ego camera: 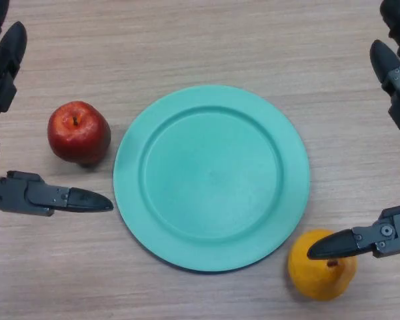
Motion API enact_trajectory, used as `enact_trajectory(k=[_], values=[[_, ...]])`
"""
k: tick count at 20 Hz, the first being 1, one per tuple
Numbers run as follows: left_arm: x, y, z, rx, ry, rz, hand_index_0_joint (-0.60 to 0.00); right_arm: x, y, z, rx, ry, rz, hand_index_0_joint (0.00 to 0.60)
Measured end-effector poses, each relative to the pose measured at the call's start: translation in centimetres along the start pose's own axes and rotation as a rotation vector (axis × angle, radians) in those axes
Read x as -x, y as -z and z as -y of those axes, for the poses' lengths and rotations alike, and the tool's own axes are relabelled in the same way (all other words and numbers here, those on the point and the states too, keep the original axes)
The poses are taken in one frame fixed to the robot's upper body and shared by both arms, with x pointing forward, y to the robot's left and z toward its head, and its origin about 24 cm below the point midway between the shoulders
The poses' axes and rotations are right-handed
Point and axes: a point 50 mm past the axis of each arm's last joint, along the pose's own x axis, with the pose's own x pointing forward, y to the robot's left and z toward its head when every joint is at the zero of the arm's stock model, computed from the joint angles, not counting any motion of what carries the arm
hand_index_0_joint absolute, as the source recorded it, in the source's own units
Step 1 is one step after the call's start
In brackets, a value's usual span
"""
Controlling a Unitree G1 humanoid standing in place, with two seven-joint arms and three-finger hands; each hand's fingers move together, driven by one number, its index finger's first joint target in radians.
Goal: Pick up the red apple and place it on the plate
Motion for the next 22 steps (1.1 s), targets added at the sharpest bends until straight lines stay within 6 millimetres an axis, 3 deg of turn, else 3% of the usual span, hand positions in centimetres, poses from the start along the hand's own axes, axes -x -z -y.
enact_trajectory(k=[9,16,22], values=[[0.3,0.9,-0.3,-0.007,-0.02,0.003,0.0,0.3,0.2,0.3,0.011,0.013,-0.018,0.0],[-1.2,6.8,-2.8,-0.165,-0.09,-0.142,0.0,0.8,0.4,0.3,0.004,0.028,-0.017,0.0],[-3.2,11.7,-2.5,-0.253,-0.074,-0.291,0.0,1.3,0.7,0.3,0.001,0.034,-0.032,0.0]])
